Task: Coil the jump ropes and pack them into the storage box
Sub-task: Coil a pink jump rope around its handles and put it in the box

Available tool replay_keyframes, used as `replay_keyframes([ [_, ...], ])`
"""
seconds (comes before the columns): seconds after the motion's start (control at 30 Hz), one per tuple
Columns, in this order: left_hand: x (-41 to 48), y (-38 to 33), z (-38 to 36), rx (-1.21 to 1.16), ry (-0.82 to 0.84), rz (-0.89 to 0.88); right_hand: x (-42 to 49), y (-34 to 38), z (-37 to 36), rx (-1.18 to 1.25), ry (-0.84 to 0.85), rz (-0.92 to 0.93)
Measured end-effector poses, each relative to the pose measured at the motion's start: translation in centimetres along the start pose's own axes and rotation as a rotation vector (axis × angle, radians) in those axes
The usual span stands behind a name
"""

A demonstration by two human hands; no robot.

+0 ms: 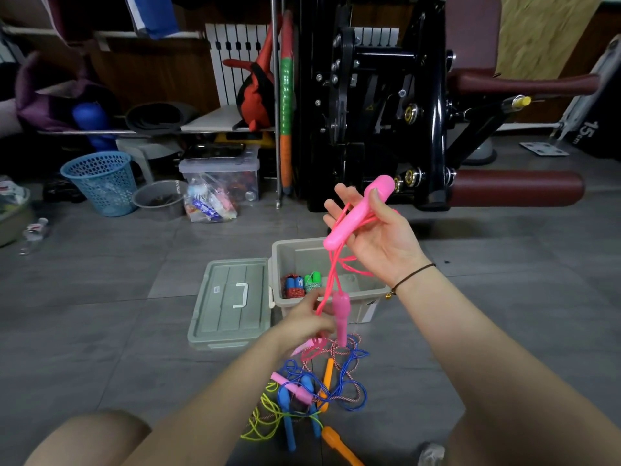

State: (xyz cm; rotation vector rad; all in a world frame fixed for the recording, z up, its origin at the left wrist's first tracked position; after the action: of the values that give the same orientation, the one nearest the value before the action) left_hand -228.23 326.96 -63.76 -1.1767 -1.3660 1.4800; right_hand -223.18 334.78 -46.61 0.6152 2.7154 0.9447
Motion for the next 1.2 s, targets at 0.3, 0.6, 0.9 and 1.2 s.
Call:
replay_keyframes([
  [0.3,-0.6,-1.8,-1.3,-0.851,0.287,0.068,0.1,1.1,0.6,0.024,-0.014,0.030],
  [0.6,0.2,-0.1,3.2,0.102,-0.294,0.130,-0.2,0.5,2.0,-0.161,-0.118,-0.112],
  [0.9,-2.7,-2.2,5.6,-0.170,-0.353,0.189,-1.1,-1.9,7.1,-0.696,-0.385,-0.327],
  [1.2,-2.8,-6.1,1.8,-0.304,-0.242,0.013,-1.1,-7.8,4.8,-1.026,-0.128,-0.450],
])
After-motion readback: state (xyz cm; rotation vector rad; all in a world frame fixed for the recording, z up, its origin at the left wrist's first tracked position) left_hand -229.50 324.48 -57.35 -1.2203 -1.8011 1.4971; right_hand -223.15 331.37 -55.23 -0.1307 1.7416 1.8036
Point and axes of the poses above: each hand's wrist, its own x-axis towards the middle knuckle, its own z-axis out of the back of the hand, y = z × x, the point moved 8 cm from there along x, towards the middle knuckle, and after that the axes turned 11 degrees about -z, right-handed, at the moved point
